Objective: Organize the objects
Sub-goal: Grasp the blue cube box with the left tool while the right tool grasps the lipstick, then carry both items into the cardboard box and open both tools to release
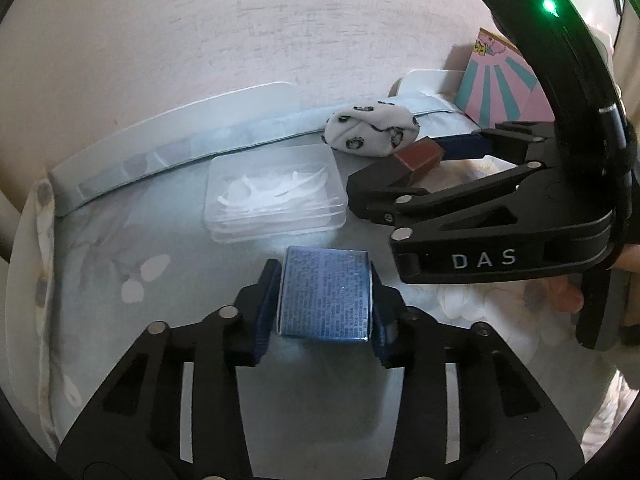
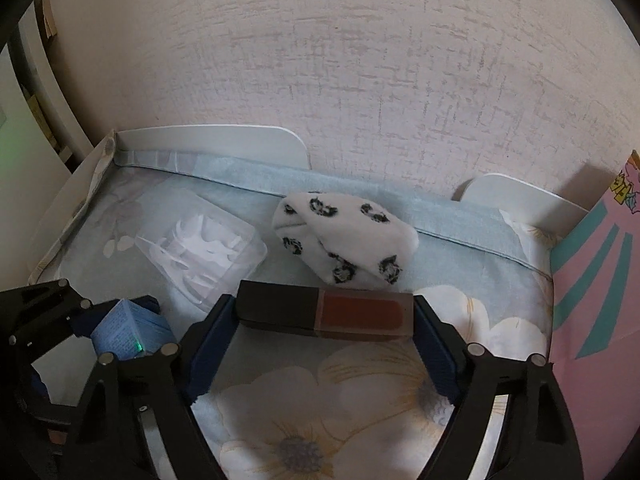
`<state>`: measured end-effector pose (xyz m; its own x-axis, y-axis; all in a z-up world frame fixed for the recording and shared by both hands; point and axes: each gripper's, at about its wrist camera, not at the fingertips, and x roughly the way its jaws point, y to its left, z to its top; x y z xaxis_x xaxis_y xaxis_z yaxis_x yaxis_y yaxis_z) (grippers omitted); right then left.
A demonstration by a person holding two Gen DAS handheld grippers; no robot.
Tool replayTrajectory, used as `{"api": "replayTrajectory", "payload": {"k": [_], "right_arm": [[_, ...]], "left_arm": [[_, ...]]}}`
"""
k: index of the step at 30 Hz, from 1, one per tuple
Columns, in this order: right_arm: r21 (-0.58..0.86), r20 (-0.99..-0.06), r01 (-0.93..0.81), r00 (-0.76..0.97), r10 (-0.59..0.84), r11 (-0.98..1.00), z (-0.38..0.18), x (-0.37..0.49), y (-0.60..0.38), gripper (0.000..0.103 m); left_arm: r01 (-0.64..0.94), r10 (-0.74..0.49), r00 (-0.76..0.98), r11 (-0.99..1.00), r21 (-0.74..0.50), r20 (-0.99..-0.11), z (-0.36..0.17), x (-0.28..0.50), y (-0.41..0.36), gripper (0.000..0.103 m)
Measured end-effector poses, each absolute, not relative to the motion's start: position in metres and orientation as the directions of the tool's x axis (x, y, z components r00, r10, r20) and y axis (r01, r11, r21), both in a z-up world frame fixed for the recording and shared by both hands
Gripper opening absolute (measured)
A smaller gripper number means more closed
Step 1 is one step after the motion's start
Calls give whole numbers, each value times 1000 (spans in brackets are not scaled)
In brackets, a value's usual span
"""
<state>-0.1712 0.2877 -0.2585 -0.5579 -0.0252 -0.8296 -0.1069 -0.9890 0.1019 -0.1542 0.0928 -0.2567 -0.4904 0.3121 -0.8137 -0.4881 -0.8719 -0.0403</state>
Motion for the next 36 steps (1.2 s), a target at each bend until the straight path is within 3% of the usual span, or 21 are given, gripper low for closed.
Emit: {"api": "replayTrajectory", "payload": {"k": [14, 28, 36], "right_arm": [[132, -808, -134, -588, -29, -982, -231, -151, 288, 81], [124, -741, -142, -671, 3, -982, -104, -104, 291, 82], [146, -727, -181, -687, 19, -973, -62, -75, 289, 82]], "left_arm": [[-468, 322, -505, -882, -59, -801, -232, -155, 81, 31], [-398, 315, -607, -915, -65, -729, -111, -144, 57, 31], [-391, 311, -635, -919, -53, -707, -58, -128, 60, 31]]}}
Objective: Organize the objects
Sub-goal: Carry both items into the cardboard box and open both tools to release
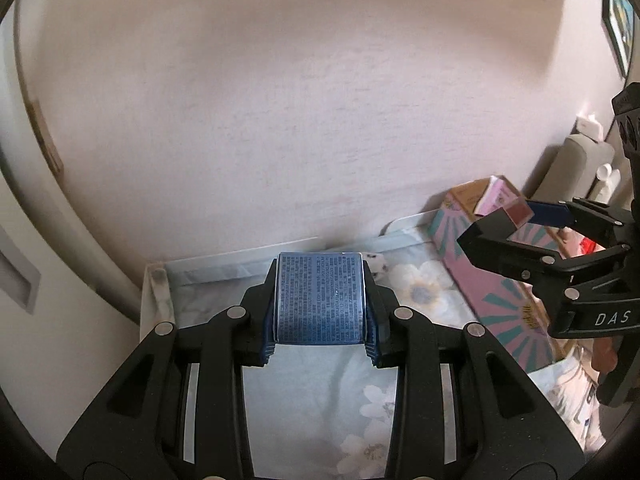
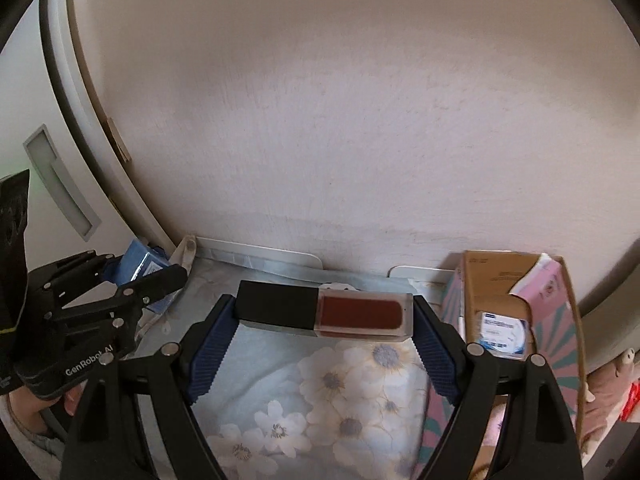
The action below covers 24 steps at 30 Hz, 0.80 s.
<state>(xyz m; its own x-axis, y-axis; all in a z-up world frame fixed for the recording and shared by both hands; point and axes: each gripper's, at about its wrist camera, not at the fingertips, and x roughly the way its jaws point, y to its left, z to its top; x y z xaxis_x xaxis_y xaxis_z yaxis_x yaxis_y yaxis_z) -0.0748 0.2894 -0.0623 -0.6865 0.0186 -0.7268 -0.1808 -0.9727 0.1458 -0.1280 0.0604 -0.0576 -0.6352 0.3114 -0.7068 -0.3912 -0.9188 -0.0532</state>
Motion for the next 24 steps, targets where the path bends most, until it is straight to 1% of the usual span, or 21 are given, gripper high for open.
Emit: {"api": "replayTrajectory", "payload": {"k": [2, 6, 9, 12, 17, 24], "right_arm": [[143, -722, -181, -692, 23, -973, -60, -73, 288, 82], [175, -709, -190, -705, 10, -966, -56, -69, 294, 82], [164, -700, -202, -714, 31, -966, -51, -64, 299, 82], [166, -700, -220, -713, 42, -961, -47, -56, 310, 82], [148, -700, -299, -705, 113, -943, -41, -38, 341, 82], [110, -728, -420, -651, 214, -901, -43, 0, 392, 82]], "left_arm": [[-400, 304, -637, -916, -34, -709, -53, -124, 62, 31], [-404, 309, -638, -914, -36, -705, -46, -119, 67, 31], [-418, 316, -645, -908, -25, -696, -39, -119, 76, 31], [-467, 355, -631, -884, -27, -690, -31, -124, 93, 31], [-545, 410, -609, -838, -16, -679, -20, -134, 128, 31], [-671, 510, -535, -741, -28, -674, -14, -152, 201, 31]]}}
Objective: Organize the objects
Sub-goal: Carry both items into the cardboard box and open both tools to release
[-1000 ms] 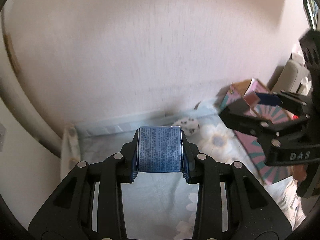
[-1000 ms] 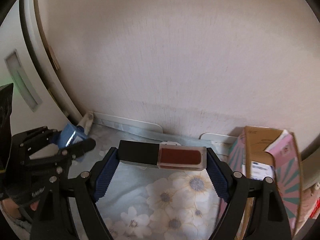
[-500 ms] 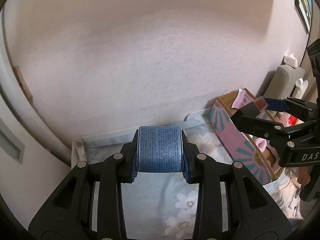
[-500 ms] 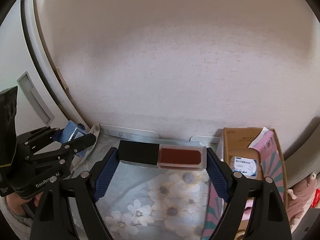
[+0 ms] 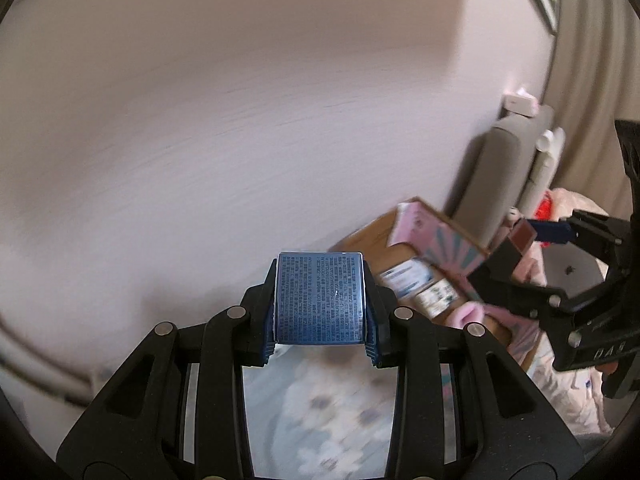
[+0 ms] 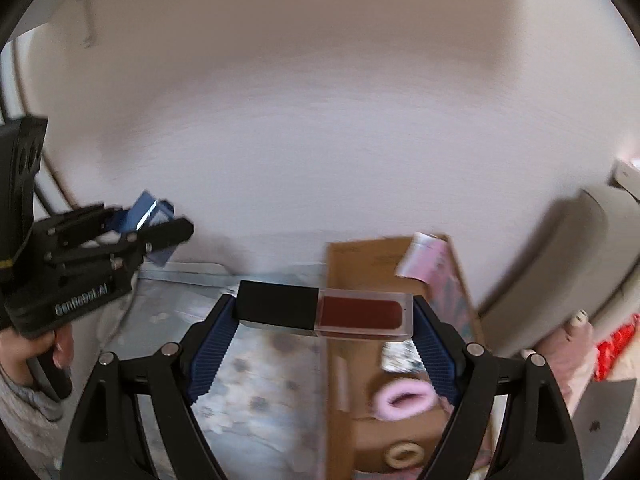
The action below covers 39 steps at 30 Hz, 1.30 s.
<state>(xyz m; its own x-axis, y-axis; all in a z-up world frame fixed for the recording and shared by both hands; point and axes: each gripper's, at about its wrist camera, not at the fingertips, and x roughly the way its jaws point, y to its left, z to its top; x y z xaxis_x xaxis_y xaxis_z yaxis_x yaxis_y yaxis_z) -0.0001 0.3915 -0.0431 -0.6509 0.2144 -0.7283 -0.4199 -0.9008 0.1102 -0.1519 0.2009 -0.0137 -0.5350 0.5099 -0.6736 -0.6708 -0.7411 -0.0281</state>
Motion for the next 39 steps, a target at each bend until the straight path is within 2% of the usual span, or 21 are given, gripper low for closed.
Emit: {"api": "replayTrajectory", "payload": {"k": [10, 19, 28, 39], "right_arm": [[119, -807, -548, -539, 241, -828, -83, 48, 438, 82], [158, -877, -576, -456, 154, -802, -136, 53, 444, 82], [206, -900, -583, -428, 81, -786, -178, 53, 448, 82], [216, -899, -557, -434, 59, -802, -183, 43, 455, 82]], "left_arm": [[-820, 587, -351, -569, -64, -730, -51, -152, 323, 31], [-868, 505, -190, -487, -96, -842, -129, -150, 401, 31], [-877, 404, -139, -474, -78, -904, -184, -161, 436, 31], [-880, 357, -130, -472, -59, -925, -196, -165, 442, 31]]}}
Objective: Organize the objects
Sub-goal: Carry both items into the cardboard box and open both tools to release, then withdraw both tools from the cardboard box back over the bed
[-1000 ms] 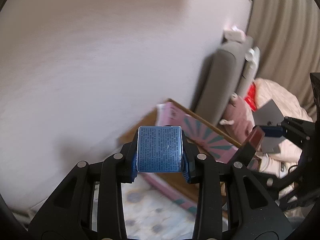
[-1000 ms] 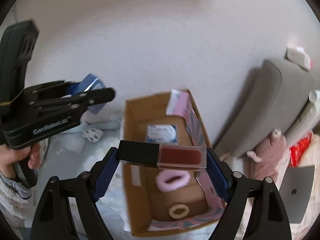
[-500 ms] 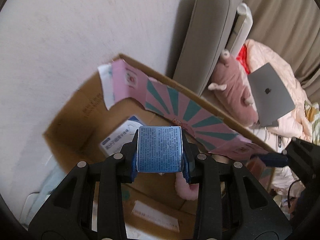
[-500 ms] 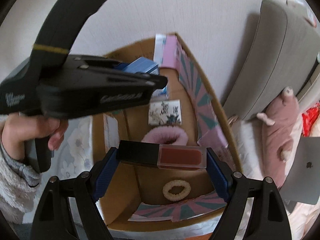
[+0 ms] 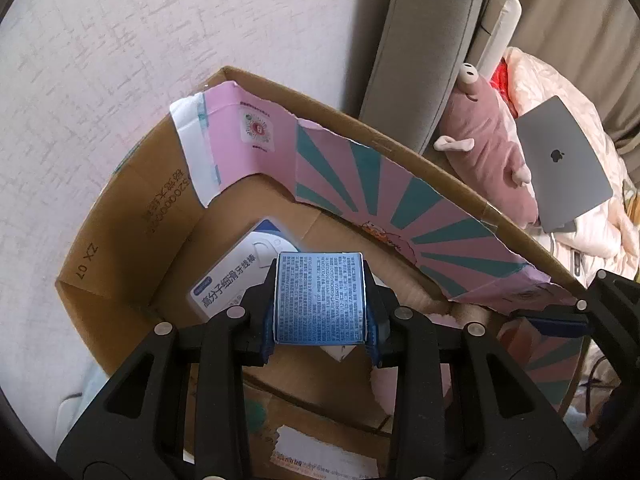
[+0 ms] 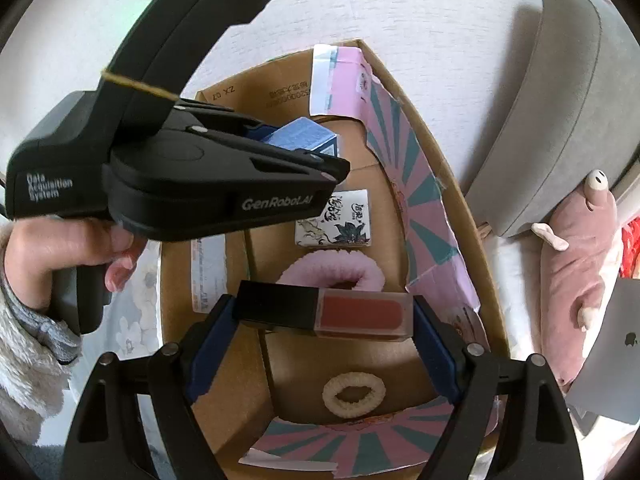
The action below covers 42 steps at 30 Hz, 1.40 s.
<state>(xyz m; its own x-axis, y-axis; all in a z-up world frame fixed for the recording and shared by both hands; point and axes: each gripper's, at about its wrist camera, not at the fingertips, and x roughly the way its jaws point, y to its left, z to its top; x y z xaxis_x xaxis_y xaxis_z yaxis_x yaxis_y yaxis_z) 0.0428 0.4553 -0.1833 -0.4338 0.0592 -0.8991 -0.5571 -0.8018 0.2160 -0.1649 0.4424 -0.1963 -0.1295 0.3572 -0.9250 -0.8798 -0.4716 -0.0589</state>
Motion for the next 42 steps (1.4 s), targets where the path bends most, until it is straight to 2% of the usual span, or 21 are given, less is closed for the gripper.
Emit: {"api": "replayTrajectory", "payload": {"k": [4, 5, 6, 8, 9, 10, 19, 27, 34, 42], "right_arm": [[216, -905, -556, -423, 49, -803, -184, 39, 453, 84], [227, -898, -560, -437, 51, -797, -183, 41, 454, 88], [243, -890, -564, -453, 50, -789, -183, 43, 454, 96], [279, -877, -580, -478, 43, -766, -182, 48, 456, 102], [294, -871, -584, -490, 40, -756, -182, 50, 457, 102], [304, -867, -589, -498, 39, -748, -181, 53, 458, 102], [242, -873, -596, -478, 96, -765, -174, 55, 448, 102], [183, -867, -596, -472, 157, -782, -158, 59, 450, 102], [146, -869, -607, -456, 192, -781, -130, 62, 442, 102], [118, -829, -565, -509, 232, -817, -90, 58, 425, 102]], "left_arm": [[-877, 370, -86, -468, -106, -925, -193, -168, 443, 33], [-879, 373, -89, -465, -103, -923, -191, -167, 443, 33], [-882, 371, -107, -463, -84, -923, -189, -165, 444, 38], [-885, 370, -127, -461, -63, -920, -186, -164, 445, 85], [-887, 379, -131, -458, -63, -916, -184, -164, 444, 101], [-888, 390, -132, -455, -66, -911, -184, -164, 443, 103], [-887, 395, -125, -456, -75, -910, -180, -162, 442, 103], [-887, 417, -151, -457, -64, -896, -154, -152, 430, 103], [-885, 465, -204, -464, -42, -861, -111, -139, 411, 103], [-843, 523, -321, -538, -14, -790, -53, -130, 362, 103]]}}
